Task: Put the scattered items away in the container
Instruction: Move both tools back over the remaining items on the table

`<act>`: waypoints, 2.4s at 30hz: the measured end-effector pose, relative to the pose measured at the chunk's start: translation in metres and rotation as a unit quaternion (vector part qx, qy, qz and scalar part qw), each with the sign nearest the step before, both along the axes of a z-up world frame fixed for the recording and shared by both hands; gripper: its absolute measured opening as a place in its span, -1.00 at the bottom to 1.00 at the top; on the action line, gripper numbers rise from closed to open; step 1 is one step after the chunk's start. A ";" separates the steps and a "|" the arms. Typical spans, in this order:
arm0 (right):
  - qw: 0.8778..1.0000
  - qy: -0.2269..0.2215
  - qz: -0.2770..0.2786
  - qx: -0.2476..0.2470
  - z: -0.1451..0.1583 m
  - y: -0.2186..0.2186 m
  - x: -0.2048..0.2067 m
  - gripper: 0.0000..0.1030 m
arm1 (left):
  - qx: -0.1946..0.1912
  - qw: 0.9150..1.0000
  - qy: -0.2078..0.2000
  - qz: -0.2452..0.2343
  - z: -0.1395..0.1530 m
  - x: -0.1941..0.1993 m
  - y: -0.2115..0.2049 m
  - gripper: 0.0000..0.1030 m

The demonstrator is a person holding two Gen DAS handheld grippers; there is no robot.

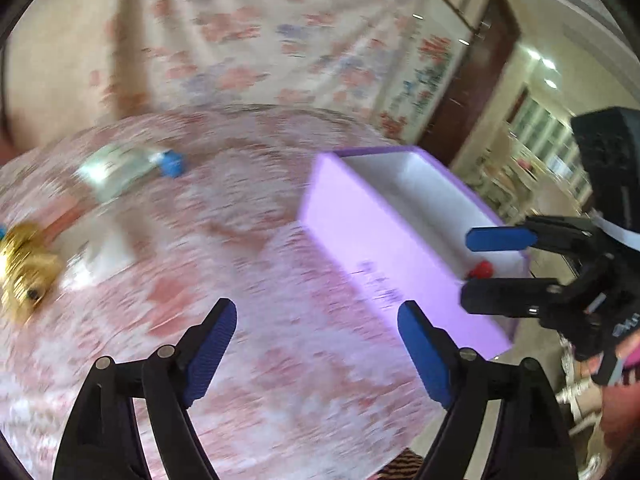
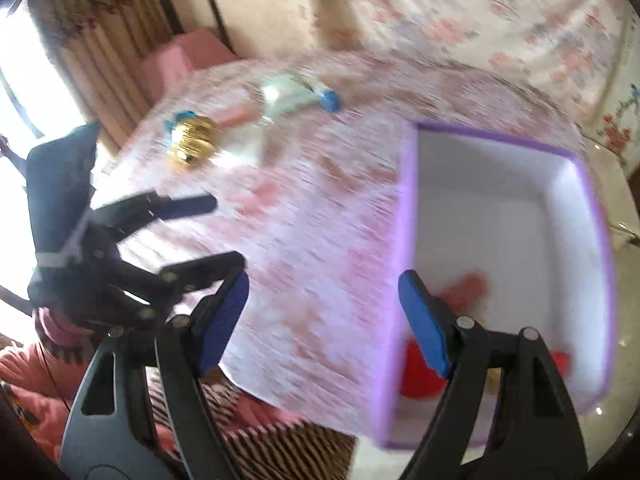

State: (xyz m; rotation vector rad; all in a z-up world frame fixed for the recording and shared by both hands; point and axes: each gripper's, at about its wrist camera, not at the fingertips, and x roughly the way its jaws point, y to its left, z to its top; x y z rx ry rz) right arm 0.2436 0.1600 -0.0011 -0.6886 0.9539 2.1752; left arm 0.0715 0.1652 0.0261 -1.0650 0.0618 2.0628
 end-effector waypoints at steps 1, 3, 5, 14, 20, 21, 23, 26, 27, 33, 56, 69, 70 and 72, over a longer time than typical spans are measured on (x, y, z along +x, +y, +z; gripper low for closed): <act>1.000 0.009 0.005 0.005 0.002 -0.001 -0.014 0.54 | -0.002 1.000 -0.001 0.013 -0.004 -0.005 -0.012 0.66; 1.000 0.024 0.014 0.009 0.000 0.000 -0.043 0.54 | -0.006 0.999 -0.004 0.039 -0.012 -0.014 -0.037 0.74; 0.999 0.029 0.023 0.004 -0.003 0.005 -0.066 0.54 | -0.002 0.998 -0.011 0.063 -0.019 -0.024 -0.061 0.92; 0.999 0.028 0.013 0.022 -0.015 0.042 -0.134 0.54 | -0.028 0.987 0.005 0.156 -0.038 -0.069 -0.150 1.00; 0.999 0.028 0.017 0.024 -0.028 0.070 -0.172 0.54 | -0.052 0.977 0.018 0.205 -0.048 -0.098 -0.201 1.00; 0.999 0.021 0.022 0.027 -0.030 0.072 -0.180 0.54 | -0.054 0.976 0.016 0.211 -0.051 -0.102 -0.209 1.00; 0.999 0.003 0.040 0.033 -0.037 0.077 -0.201 0.54 | -0.061 0.973 0.012 0.222 -0.057 -0.111 -0.221 1.00; 0.998 -0.005 0.058 0.031 -0.047 0.086 -0.223 0.54 | -0.072 0.967 0.006 0.245 -0.067 -0.129 -0.240 1.00; 0.998 -0.008 0.060 0.031 -0.050 0.090 -0.228 0.54 | -0.075 0.965 0.004 0.253 -0.071 -0.136 -0.247 1.00; 0.997 -0.024 0.069 0.033 -0.061 0.117 -0.258 0.54 | -0.084 0.959 -0.015 0.270 -0.086 -0.167 -0.267 1.00; 0.991 0.003 0.114 0.064 -0.078 0.173 -0.304 1.00 | -0.054 0.961 -0.013 0.272 -0.096 -0.226 -0.271 1.00; 0.990 0.020 0.111 0.087 -0.072 0.144 -0.284 0.30 | -0.061 0.960 -0.020 0.273 -0.102 -0.249 -0.267 1.00; 0.990 0.021 0.109 0.089 -0.072 0.140 -0.279 0.27 | -0.060 0.960 -0.019 0.274 -0.102 -0.250 -0.266 1.00; 0.991 0.027 0.101 0.089 -0.072 0.135 -0.271 0.24 | -0.058 0.960 -0.017 0.273 -0.101 -0.252 -0.265 1.00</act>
